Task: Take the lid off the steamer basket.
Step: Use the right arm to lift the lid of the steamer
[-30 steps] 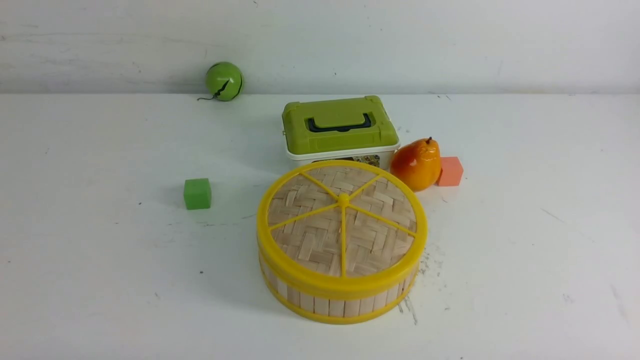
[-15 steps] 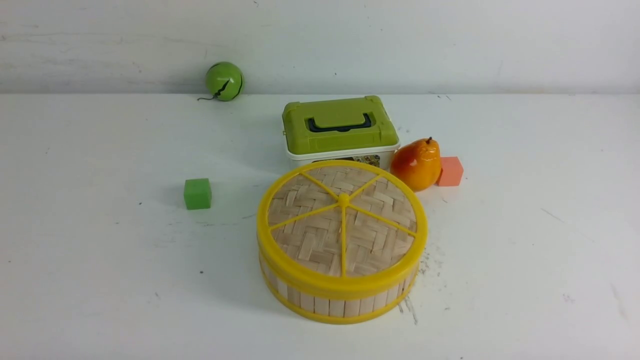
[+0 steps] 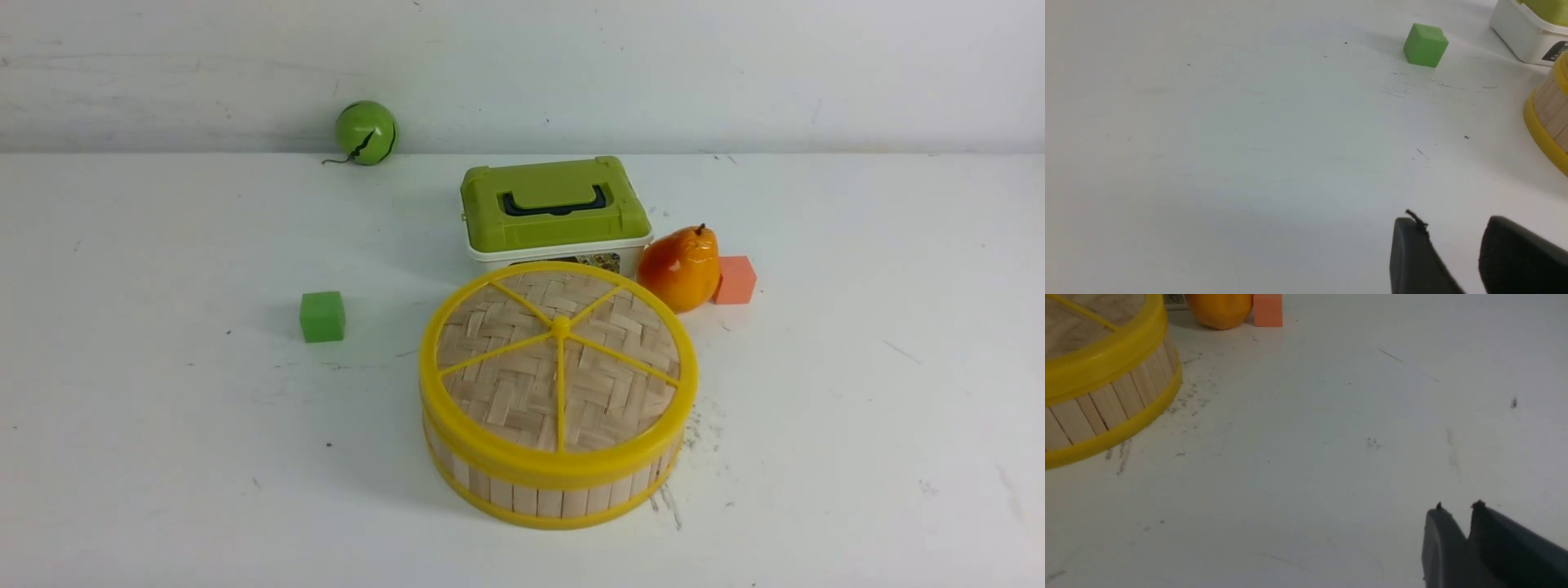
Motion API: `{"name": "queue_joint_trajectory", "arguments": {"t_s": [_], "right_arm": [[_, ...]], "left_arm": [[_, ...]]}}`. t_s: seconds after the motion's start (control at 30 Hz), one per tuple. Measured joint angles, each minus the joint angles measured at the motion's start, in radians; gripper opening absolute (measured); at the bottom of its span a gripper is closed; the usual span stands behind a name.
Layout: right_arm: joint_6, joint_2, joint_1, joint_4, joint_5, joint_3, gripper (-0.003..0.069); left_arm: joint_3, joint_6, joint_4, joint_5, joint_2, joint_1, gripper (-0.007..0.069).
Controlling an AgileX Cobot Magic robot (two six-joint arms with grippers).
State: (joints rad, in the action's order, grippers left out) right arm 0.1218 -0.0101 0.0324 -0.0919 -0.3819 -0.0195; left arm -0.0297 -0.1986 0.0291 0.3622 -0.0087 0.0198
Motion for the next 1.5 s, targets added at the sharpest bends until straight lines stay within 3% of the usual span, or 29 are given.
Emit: {"name": "queue_joint_trajectory", "arguments": {"t_s": [0.17, 0.2, 0.23, 0.5, 0.6, 0.7, 0.73, 0.77, 0.83, 0.9, 0.97, 1.13, 1.3, 1.5], "right_arm": [[0.327, 0.0, 0.0, -0.457, 0.035, -0.007, 0.0107], [0.336, 0.0, 0.0, -0.457, 0.036, -0.007, 0.0107], [0.375, 0.0, 0.0, -0.535, 0.051, -0.007, 0.0109], [0.305, 0.0, 0.0, -0.547, 0.12, -0.007, 0.0113], [0.21, 0.0, 0.0, -0.537, 0.14, 0.001, 0.0113], [0.005, 0.004, 0.0, -0.501, 0.093, 0.088, 0.0114], [0.005, 0.004, 0.0, -0.498, 0.093, 0.088, 0.0114], [-0.111, 0.044, 0.0, -0.465, 0.04, 0.176, 0.0105], [-0.234, 0.153, 0.0, -0.417, -0.052, 0.316, 0.0069], [-0.276, 0.204, 0.0, -0.389, -0.093, 0.372, 0.0042], [-0.436, 0.401, 0.0, -0.313, -0.254, 0.571, -0.0018], [-0.693, 0.702, 0.003, -0.283, -0.505, 0.836, -0.0021], [-0.794, 0.933, 0.099, -0.321, -0.616, 1.017, -0.001], [-0.745, 1.152, 0.249, -0.249, -0.688, 1.195, -0.0008]], "left_arm": [[0.0, 0.0, 0.0, -0.007, 0.0, 0.0, 0.0239], [0.0, 0.0, 0.0, -0.007, 0.0, 0.0, 0.0239], [0.0, 0.0, 0.0, -0.007, 0.0, 0.0, 0.0239], [0.0, 0.0, 0.0, -0.008, 0.0, 0.0, 0.0239], [0.0, 0.0, 0.0, -0.008, 0.0, 0.0, 0.0239], [0.0, 0.0, 0.0, -0.008, 0.0, 0.0, 0.0239], [0.0, 0.0, 0.0, -0.008, 0.0, 0.0, 0.0239], [0.0, 0.0, 0.0, -0.008, 0.0, 0.0, 0.0239], [0.0, 0.0, 0.0, -0.009, 0.0, 0.0, 0.0239], [0.0, 0.0, 0.0, -0.008, 0.0, 0.0, 0.0239], [0.0, 0.0, 0.0, -0.008, 0.0, 0.0, 0.0239], [0.0, 0.0, 0.0, -0.008, 0.0, 0.0, 0.0239], [0.0, 0.0, 0.0, -0.008, 0.0, 0.0, 0.0239], [0.0, 0.0, 0.0, -0.008, 0.0, 0.0, 0.0239]]}}
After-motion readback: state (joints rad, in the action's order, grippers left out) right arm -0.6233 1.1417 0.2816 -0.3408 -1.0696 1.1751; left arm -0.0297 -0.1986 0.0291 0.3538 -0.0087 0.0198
